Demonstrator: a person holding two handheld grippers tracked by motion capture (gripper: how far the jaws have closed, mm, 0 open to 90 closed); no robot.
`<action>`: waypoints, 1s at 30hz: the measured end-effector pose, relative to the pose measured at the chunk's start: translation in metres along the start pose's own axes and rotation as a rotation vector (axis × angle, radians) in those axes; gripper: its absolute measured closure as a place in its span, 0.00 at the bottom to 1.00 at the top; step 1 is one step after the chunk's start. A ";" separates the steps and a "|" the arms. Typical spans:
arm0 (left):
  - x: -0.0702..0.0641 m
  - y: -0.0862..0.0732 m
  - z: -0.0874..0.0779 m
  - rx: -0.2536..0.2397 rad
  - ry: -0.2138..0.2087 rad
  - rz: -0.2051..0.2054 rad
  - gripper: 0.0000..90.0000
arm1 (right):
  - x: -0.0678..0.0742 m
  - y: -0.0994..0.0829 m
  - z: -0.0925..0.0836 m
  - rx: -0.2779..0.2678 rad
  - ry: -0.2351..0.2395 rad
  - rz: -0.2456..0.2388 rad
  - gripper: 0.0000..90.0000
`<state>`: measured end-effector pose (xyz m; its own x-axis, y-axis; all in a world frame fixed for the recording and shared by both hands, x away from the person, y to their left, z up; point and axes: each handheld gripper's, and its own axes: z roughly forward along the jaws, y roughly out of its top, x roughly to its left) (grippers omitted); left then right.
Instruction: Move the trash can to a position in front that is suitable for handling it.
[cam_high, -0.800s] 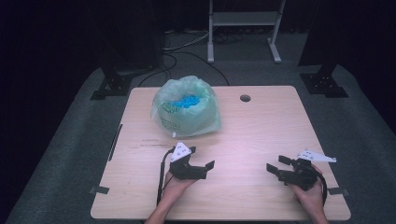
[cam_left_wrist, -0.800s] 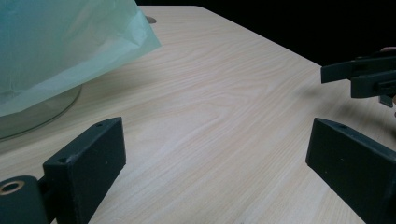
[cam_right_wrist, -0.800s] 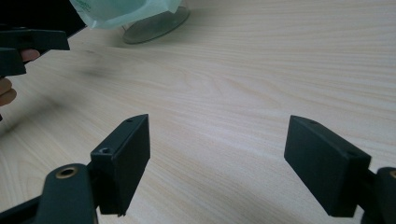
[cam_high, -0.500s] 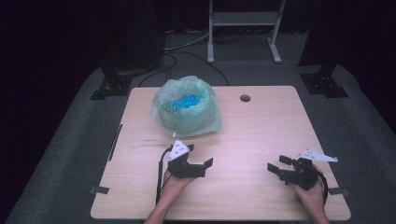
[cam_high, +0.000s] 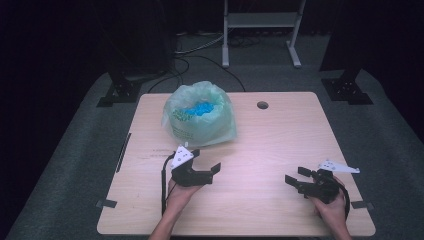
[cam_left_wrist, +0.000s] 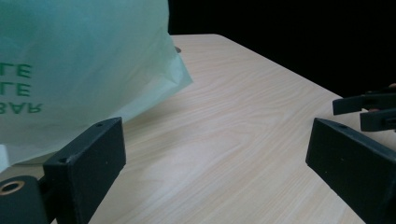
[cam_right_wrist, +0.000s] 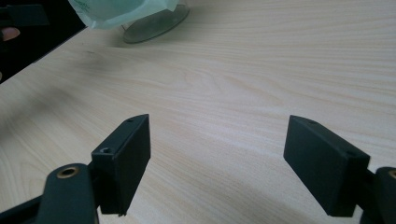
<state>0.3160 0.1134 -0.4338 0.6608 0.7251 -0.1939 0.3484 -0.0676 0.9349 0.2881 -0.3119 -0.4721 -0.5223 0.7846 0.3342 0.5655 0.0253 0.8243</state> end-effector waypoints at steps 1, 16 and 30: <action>0.001 0.001 -0.001 -0.002 0.004 -0.002 0.04 | 0.000 0.000 0.000 0.002 0.001 0.002 0.25; 0.025 0.020 -0.017 -0.061 0.063 -0.032 0.04 | 0.001 0.001 0.003 0.004 0.008 0.012 0.25; 0.051 0.056 -0.020 -0.101 0.157 -0.054 0.04 | 0.000 0.001 0.000 0.000 0.001 0.003 0.25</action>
<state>0.3559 0.1603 -0.3853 0.5287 0.8241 -0.2035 0.3067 0.0380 0.9510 0.2882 -0.3118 -0.4709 -0.5212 0.7839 0.3375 0.5670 0.0225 0.8234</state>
